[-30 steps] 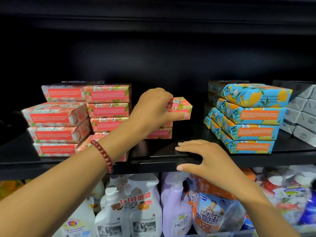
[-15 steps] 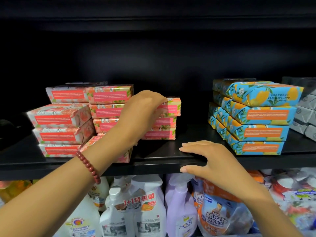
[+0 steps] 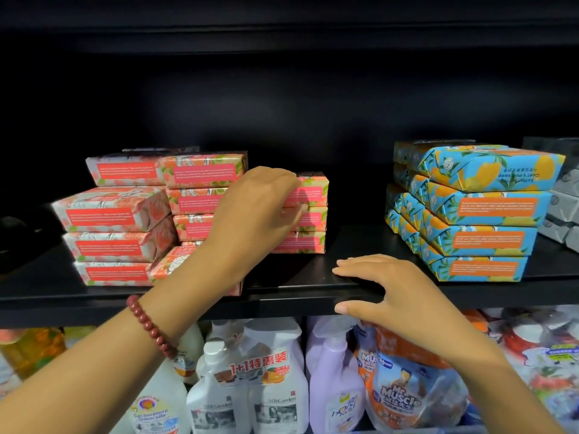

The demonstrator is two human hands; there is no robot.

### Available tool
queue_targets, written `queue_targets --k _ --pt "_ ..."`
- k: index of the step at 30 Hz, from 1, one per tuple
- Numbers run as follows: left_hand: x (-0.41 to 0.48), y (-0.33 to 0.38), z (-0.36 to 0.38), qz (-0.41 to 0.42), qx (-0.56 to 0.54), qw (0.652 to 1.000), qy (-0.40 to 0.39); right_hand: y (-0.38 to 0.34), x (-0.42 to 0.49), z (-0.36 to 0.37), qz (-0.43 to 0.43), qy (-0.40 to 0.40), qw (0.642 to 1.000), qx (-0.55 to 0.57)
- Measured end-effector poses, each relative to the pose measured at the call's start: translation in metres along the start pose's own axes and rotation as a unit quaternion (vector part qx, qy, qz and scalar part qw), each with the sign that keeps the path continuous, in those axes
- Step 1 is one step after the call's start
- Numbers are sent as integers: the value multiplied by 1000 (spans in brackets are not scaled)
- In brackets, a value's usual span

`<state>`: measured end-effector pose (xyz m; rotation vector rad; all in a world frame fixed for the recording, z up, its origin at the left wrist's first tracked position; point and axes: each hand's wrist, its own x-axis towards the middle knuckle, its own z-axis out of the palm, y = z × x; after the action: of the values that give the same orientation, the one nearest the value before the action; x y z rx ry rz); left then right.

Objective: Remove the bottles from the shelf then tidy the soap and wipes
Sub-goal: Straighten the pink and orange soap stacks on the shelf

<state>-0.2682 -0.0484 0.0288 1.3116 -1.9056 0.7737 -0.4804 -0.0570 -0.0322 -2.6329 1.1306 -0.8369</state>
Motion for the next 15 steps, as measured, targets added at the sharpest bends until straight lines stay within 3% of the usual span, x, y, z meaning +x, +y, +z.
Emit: queue_targets --k 7,15 --pt "-75 -21 -33 -80 -58 992 79 -34 20 8 -46 86 987 127" --pt "-154 -53 -47 -170 16 983 72 -86 66 52 -120 17 990 67"
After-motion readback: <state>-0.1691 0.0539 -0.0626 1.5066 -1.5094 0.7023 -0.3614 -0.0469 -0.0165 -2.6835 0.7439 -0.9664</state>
